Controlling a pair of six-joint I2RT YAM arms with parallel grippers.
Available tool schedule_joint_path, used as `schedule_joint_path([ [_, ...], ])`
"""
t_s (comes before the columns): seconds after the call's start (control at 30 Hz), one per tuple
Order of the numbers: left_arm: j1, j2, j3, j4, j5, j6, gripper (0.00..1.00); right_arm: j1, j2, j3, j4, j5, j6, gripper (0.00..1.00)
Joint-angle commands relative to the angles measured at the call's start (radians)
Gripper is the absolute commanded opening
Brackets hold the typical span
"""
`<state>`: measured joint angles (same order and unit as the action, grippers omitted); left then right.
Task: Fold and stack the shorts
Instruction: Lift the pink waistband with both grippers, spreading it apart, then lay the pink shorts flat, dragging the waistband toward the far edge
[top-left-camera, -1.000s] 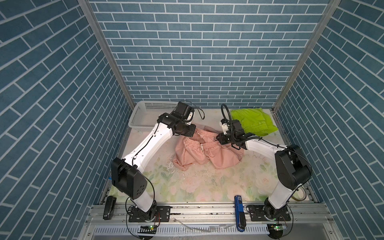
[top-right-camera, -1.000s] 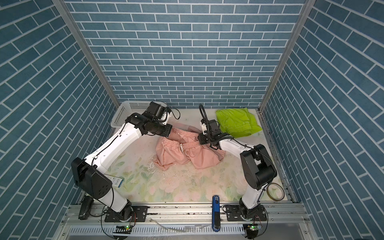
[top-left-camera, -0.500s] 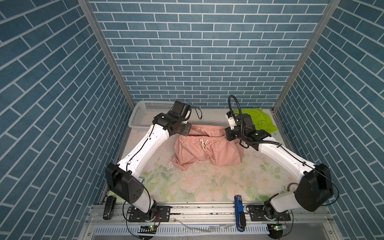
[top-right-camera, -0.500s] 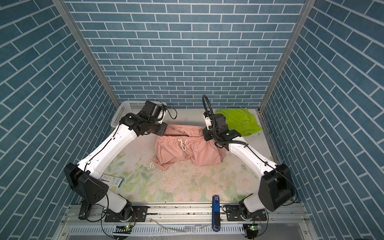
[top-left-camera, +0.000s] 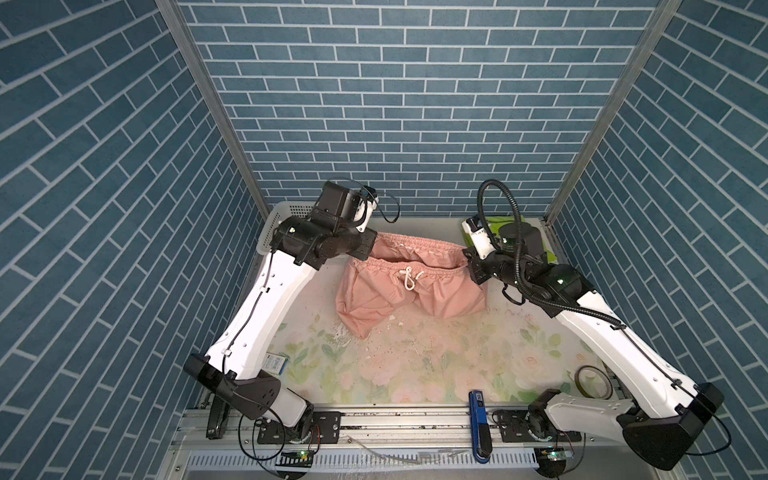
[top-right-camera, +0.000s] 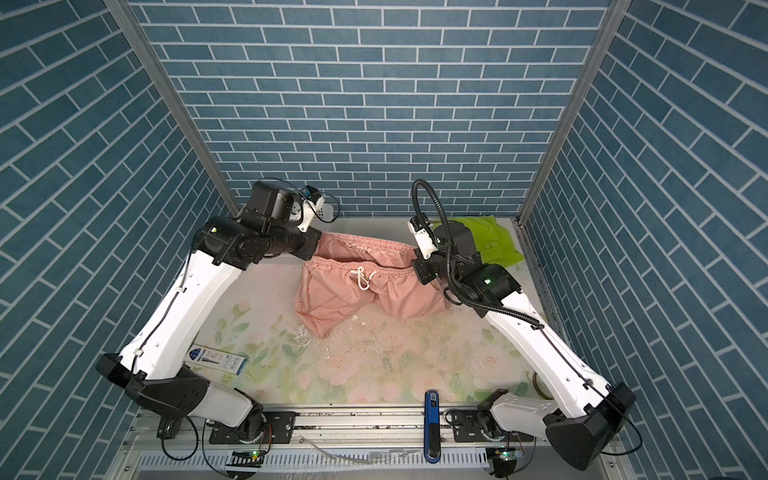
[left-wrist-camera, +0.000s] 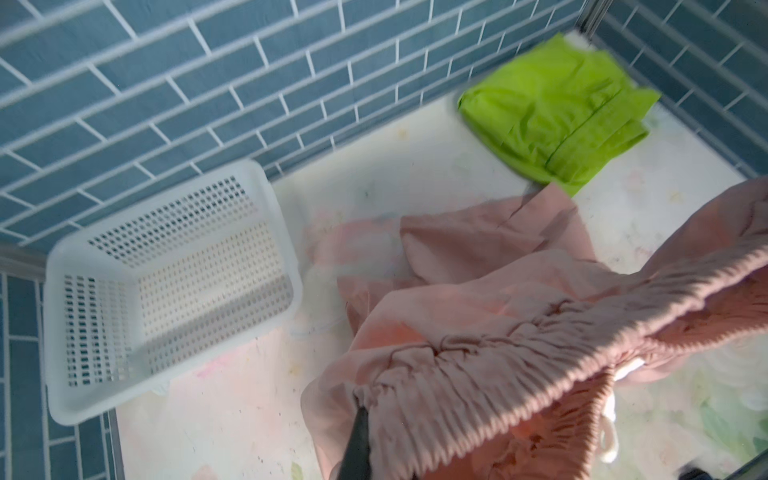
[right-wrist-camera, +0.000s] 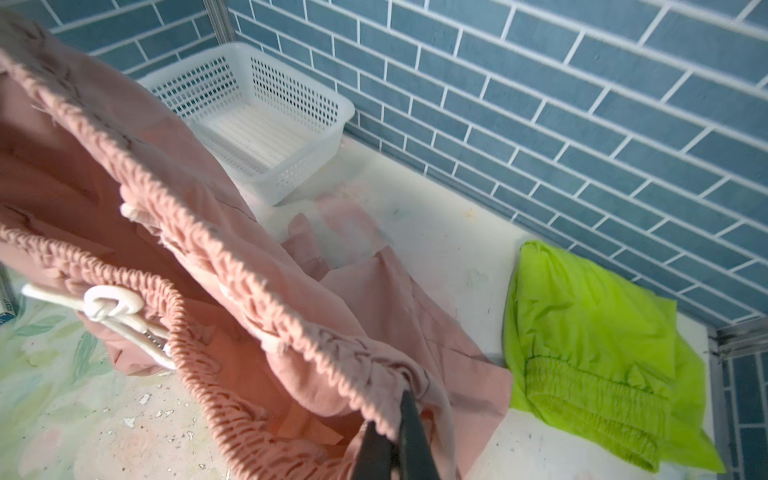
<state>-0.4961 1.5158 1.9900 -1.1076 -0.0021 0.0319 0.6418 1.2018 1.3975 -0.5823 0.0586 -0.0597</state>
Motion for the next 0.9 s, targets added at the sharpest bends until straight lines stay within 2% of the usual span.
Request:
schedule_joint_path([
  [0.0,0.010,-0.025,0.188,-0.148,0.020,0.061,0.02,-0.003,-0.085,0.155,-0.083,-0.013,-0.072,0.00],
  [0.1,0.008,-0.025,0.364,-0.221,0.045,0.054,0.02,-0.002,-0.093,0.333,-0.187,-0.071,-0.076,0.00],
  [0.23,0.007,-0.016,0.444,-0.282,0.277,-0.011,0.00,-0.002,-0.106,0.463,-0.258,-0.201,-0.042,0.00],
  [0.27,0.006,-0.028,0.429,-0.279,0.291,-0.027,0.00,-0.001,-0.109,0.476,-0.269,-0.216,-0.036,0.00],
  [0.33,0.006,-0.069,0.389,-0.260,0.231,-0.041,0.00,-0.001,-0.121,0.492,-0.281,-0.225,-0.032,0.00],
  [0.43,0.007,-0.082,0.427,-0.308,0.100,-0.023,0.00,-0.001,-0.139,0.502,-0.289,-0.169,-0.038,0.00],
  [0.57,0.007,-0.031,0.545,-0.400,0.062,-0.019,0.00,-0.001,-0.109,0.545,-0.328,-0.080,-0.032,0.00],
  [0.67,0.008,0.003,0.485,-0.374,0.038,-0.026,0.00,-0.002,-0.047,0.544,-0.345,0.007,-0.032,0.00],
  [0.8,0.017,0.139,0.412,-0.318,0.030,-0.037,0.00,-0.004,0.092,0.527,-0.346,0.183,-0.059,0.00],
  [0.87,0.031,0.234,0.421,-0.285,0.036,-0.044,0.00,-0.035,0.160,0.514,-0.323,0.183,-0.062,0.00],
])
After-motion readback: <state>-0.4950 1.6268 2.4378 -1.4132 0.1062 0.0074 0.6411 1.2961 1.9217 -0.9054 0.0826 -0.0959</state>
